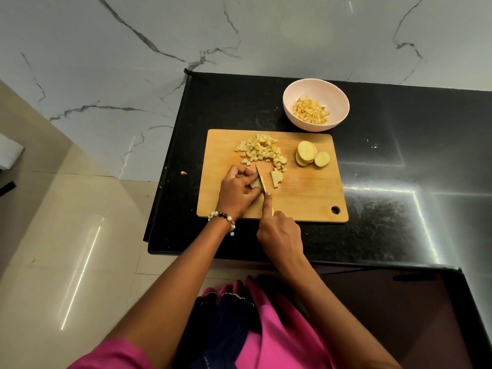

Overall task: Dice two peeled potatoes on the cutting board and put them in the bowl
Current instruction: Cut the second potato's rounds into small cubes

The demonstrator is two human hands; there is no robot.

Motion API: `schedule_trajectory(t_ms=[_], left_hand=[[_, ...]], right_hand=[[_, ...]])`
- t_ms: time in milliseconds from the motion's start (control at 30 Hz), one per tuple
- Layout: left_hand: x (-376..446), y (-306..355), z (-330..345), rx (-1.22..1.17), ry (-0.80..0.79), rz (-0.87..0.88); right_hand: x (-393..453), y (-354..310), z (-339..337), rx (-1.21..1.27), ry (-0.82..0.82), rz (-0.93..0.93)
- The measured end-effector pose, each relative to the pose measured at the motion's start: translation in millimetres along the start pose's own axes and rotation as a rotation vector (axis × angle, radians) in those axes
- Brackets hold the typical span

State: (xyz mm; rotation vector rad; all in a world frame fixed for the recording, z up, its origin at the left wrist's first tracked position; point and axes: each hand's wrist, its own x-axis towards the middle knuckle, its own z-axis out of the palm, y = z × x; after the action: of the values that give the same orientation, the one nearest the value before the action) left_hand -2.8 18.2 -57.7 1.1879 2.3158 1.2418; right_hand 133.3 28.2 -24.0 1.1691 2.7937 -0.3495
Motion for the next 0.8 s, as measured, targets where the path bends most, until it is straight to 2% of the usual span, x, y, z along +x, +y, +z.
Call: schedule_trajectory(t_ms=[133, 267, 533, 800], left_hand=[[1, -1, -1, -0.013, -0.020, -0.010], [1, -2, -3, 0.001, -0.026, -0.011], [3, -2, -10, 0.012, -0.066, -0.036], [-3, -4, -5, 0.037, 0.063, -0.012]], right_hand=[[-21, 6, 10, -0.078, 0.067, 0.002], [0, 14, 0, 0.021, 0.009, 0.013], [6, 21, -13, 0.113, 0.069, 0.026], [-1, 5, -7, 0.158, -0.024, 0.018]])
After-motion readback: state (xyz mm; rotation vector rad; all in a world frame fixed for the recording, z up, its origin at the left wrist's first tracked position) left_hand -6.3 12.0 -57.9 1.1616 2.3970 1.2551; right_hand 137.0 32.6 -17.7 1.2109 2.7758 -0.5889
